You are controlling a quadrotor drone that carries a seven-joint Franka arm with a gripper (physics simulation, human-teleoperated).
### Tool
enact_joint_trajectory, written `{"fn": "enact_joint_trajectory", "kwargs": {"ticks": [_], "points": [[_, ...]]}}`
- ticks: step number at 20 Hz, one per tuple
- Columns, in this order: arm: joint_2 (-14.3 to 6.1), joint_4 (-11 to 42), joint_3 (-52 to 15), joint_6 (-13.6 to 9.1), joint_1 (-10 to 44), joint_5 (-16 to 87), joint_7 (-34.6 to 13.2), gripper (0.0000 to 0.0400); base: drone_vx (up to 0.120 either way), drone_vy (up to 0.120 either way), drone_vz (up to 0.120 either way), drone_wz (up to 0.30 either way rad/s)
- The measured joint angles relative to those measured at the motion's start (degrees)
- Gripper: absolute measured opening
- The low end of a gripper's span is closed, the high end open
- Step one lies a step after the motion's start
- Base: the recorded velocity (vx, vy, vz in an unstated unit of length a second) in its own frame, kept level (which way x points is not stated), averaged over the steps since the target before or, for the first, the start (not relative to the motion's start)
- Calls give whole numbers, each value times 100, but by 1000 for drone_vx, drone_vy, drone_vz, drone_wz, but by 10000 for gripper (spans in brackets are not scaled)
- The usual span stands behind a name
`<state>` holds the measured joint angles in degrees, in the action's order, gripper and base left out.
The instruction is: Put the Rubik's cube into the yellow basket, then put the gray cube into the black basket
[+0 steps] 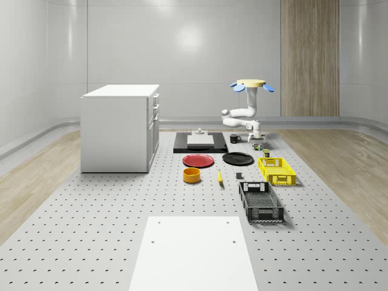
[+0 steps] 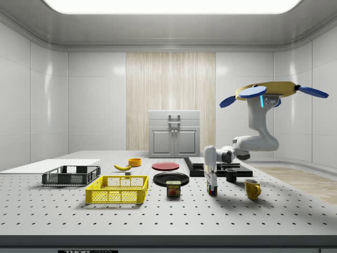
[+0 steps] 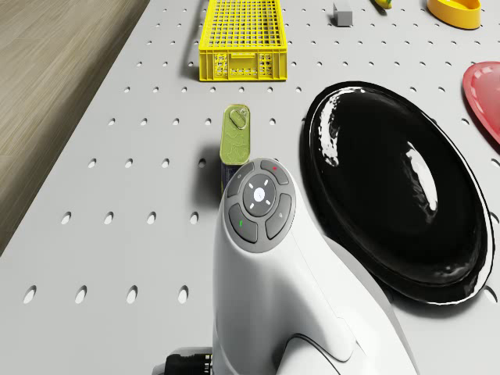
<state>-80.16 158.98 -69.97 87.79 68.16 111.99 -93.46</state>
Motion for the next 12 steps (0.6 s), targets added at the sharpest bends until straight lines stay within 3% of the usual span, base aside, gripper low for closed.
{"fn": "enact_joint_trajectory", "kwargs": {"ticks": [6,12], "points": [[-71,31,20,61,-19,-6,-13,400,0,0,0,0],[-127,46,24,111,-21,-21,-27,345,0,0,0,0]]}}
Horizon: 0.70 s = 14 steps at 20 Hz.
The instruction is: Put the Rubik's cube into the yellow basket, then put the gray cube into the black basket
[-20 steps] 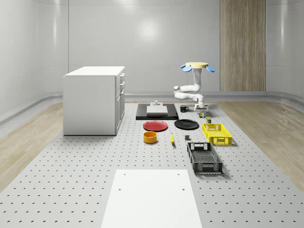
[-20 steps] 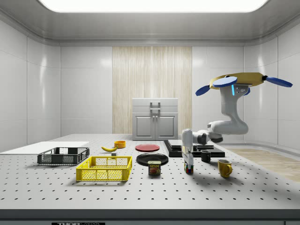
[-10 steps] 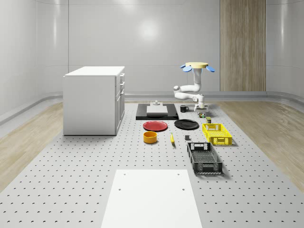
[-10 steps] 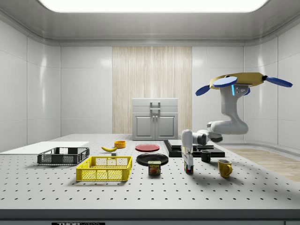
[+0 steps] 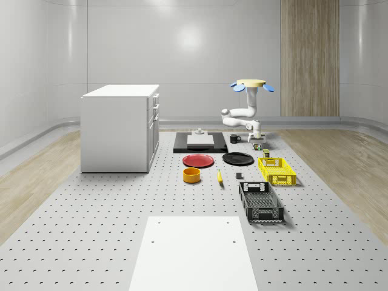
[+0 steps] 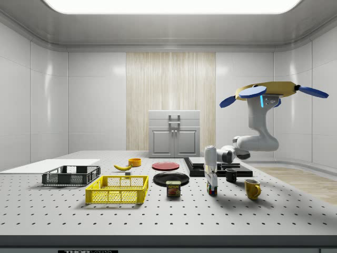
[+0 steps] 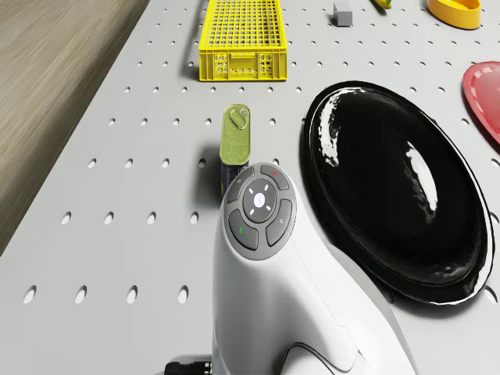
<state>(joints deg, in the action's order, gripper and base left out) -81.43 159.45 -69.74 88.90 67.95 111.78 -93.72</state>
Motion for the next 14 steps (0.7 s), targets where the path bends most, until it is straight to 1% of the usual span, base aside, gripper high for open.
{"fn": "enact_joint_trajectory", "kwargs": {"ticks": [4,10,14], "points": [[-32,1,-2,29,8,-13,-9,332,0,0,0,0],[-75,1,-9,68,22,-33,-22,327,0,0,0,0],[-99,47,-172,21,17,-194,-41,326,0,0,0,0]]}}
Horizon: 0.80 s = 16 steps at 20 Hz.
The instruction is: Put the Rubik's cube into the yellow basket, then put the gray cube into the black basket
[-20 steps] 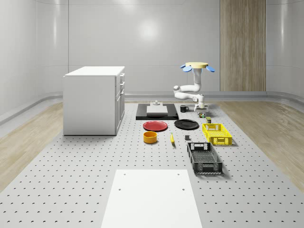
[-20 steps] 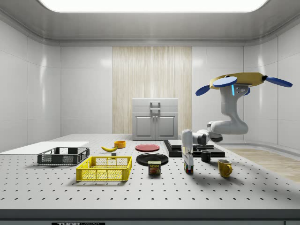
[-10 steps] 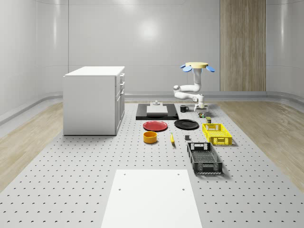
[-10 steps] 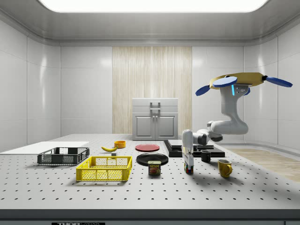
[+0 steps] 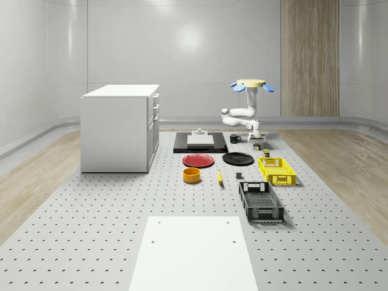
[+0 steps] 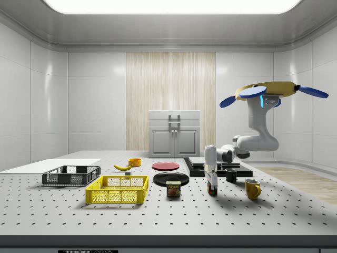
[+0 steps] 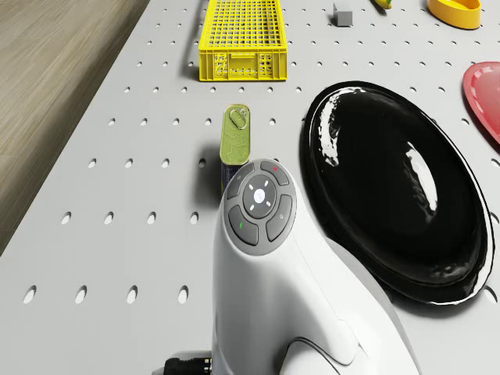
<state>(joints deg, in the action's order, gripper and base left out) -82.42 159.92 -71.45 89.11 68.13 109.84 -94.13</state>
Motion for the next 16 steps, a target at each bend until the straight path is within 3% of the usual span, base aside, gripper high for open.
{"fn": "enact_joint_trajectory", "kwargs": {"ticks": [13,16], "points": [[-117,112,-527,-89,11,-536,-66,325,0,0,114,0],[-151,114,-552,-65,19,-570,-75,325,120,0,120,0]]}}
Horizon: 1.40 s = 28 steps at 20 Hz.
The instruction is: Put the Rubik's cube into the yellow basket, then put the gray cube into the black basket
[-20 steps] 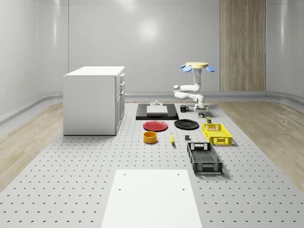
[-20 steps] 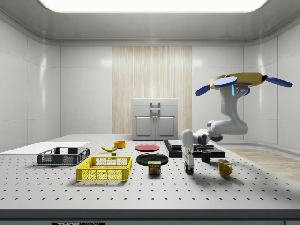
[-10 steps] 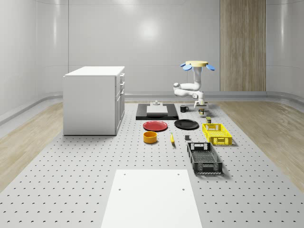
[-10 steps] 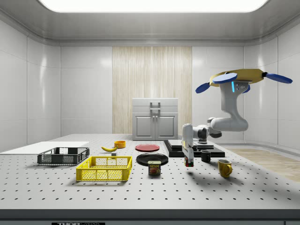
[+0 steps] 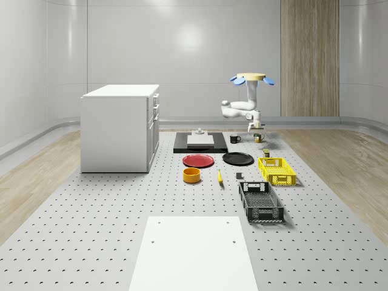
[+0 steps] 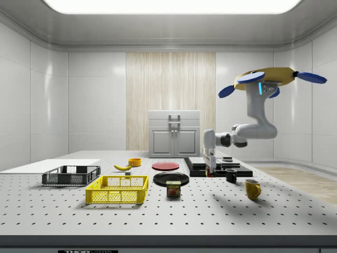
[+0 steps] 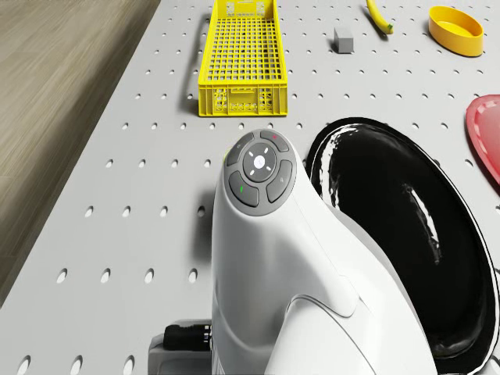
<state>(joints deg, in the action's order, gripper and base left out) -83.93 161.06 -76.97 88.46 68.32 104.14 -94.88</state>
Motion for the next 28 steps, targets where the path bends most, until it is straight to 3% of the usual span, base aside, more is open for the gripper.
{"fn": "enact_joint_trajectory", "kwargs": {"ticks": [6,14,28], "points": [[-66,-1,-23,56,16,-43,-14,325,120,0,7,0],[-148,-4,-36,130,35,-81,-30,325,120,110,0,0],[-271,-9,-49,244,64,-133,-52,325,120,0,0,0]]}}
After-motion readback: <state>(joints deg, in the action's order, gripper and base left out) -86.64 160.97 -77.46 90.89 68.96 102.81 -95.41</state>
